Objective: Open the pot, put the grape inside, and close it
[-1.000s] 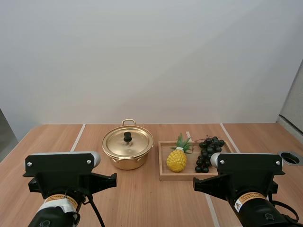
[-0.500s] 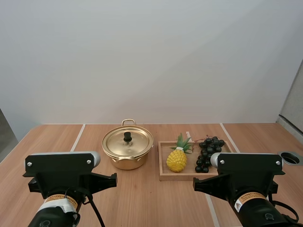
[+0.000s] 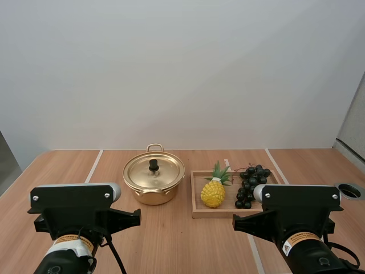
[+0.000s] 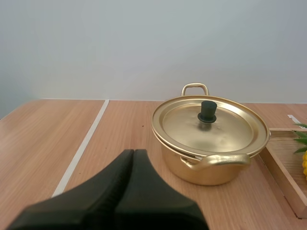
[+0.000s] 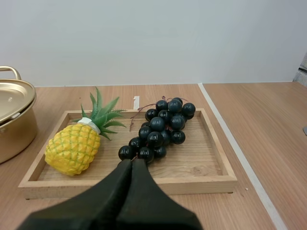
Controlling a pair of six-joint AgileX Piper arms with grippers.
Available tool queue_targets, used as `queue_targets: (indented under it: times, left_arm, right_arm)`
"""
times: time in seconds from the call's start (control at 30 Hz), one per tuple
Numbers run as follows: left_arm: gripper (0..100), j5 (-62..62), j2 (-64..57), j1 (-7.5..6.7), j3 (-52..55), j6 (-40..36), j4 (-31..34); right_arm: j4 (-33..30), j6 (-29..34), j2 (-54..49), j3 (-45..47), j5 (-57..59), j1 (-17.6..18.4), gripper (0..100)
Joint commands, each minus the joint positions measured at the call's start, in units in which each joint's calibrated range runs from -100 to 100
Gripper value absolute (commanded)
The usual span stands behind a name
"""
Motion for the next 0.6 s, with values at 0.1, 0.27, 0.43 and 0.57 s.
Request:
queue_targets:
  times: [0.1,0.27,0.43,0.57]
  left_arm:
    - [0,-2.02,-0.26,0.12,0.11,-0.21,-0.87]
    - [0,-2.02,-0.26,0.12,0.11,-0.21,-0.87]
    - [0,-5.46,-0.26,0.12,0.11,-0.21,-1.52]
    - [0,-20.23,-0.26,0.12,0.11,0.12,-0.69]
  right_arm:
    - [0.19,0.12,-0.39,0.06,-0.36,-0.13,0]
    - [2.8,0.12,-0.39,0.06,-0.36,-0.13,0]
    - [1.55,0.12,-0.39,0.06,-6.04,-0.13,0]
    - [0.62,0.03,-0.39,0.06,-20.06,-0.13,0]
